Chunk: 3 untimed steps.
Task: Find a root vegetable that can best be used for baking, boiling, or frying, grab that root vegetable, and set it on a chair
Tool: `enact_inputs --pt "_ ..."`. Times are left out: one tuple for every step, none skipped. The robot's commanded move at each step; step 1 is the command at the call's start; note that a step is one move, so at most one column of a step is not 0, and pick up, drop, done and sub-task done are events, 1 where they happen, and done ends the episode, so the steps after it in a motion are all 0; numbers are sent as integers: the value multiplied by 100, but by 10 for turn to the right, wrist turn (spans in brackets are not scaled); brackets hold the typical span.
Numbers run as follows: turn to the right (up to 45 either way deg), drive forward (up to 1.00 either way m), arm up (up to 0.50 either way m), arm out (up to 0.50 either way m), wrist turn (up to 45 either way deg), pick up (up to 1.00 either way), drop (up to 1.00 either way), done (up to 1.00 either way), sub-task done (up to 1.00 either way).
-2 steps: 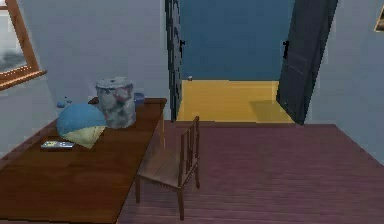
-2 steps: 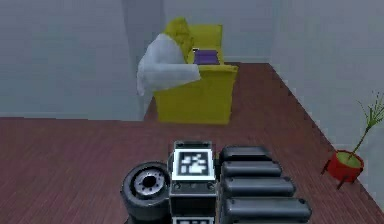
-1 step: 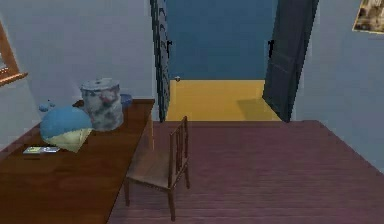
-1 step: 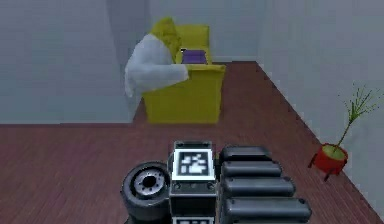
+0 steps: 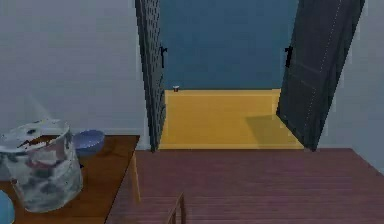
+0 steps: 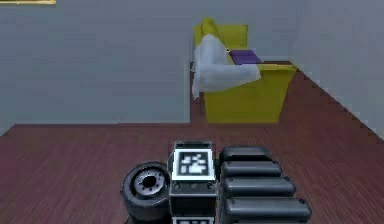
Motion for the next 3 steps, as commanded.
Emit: enact_inputs --pt "-450 0 0 0 0 0 0 0 0" --pt "-450 0 0 0 0 0 0 0 0" --pt "-150 0 0 0 0 0 0 0 0"
